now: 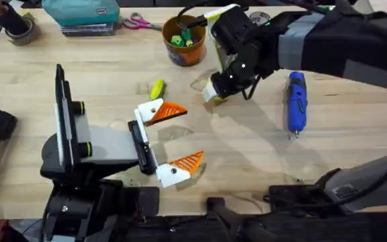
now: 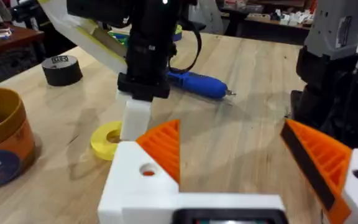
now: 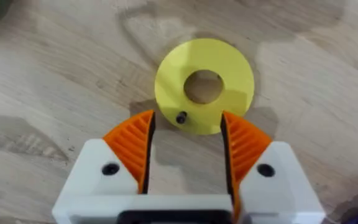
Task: Pick up the gripper from the table and insert it into the empty holder that is missing its gripper. Then pick up a screw, insert it into the mounting hole, and use the screwdriver to tighten it. Finally, clean up the table by picking up the vegetable and placing it into the bucket.
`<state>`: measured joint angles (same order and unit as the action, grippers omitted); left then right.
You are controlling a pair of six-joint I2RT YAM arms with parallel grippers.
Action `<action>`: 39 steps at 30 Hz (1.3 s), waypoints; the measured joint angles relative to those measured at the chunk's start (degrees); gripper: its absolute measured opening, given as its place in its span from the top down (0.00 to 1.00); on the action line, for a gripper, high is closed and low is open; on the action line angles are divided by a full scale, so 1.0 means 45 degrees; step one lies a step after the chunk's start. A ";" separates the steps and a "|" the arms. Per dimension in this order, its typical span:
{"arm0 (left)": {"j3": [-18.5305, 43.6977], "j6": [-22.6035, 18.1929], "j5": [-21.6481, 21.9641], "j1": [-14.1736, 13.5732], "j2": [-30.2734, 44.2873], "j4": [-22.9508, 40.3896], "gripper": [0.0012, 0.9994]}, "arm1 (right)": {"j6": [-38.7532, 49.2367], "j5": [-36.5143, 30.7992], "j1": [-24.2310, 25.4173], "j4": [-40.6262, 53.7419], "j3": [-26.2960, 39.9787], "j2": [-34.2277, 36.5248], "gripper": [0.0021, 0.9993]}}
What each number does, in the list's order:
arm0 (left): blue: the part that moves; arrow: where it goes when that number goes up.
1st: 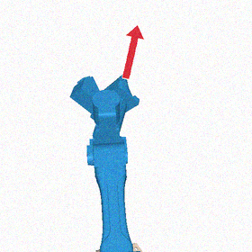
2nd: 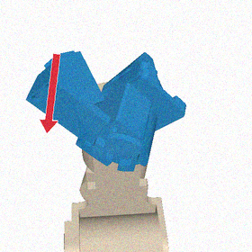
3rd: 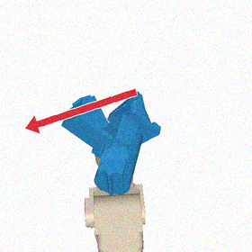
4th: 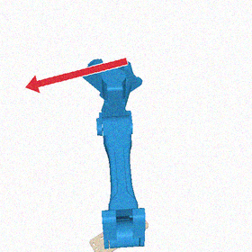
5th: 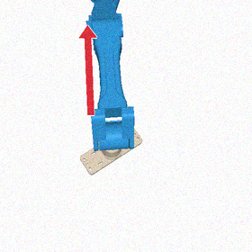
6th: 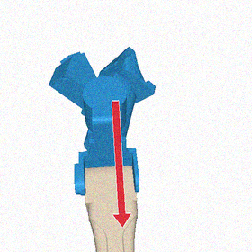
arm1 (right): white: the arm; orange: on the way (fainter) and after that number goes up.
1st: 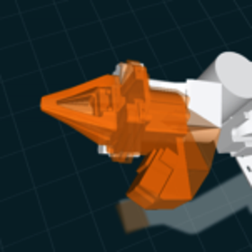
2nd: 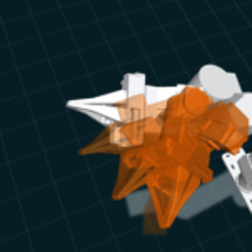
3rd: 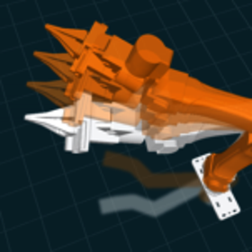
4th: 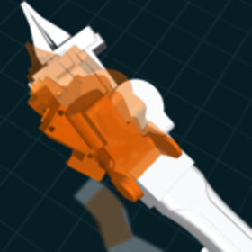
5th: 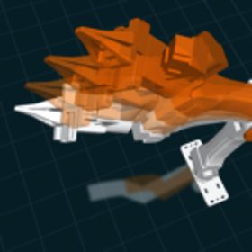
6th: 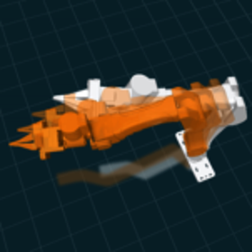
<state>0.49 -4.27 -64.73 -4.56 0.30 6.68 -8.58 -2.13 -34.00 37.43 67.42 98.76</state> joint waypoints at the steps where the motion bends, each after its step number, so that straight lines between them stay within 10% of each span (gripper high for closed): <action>1: 0.0000 0.0000 -0.0004 0.0000 0.0000 0.0000 0.01 | 0.0000 0.0000 0.0000 0.0010 0.0000 0.0000 0.39; 39: 0.0000 -0.0003 -0.0004 0.0000 0.0002 0.0003 0.01 | 0.0000 -0.0005 -0.0253 -0.0145 0.0010 0.0272 0.59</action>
<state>0.49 -4.29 -64.75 -4.56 0.30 6.69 -8.58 -2.15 -35.14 36.77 67.46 99.98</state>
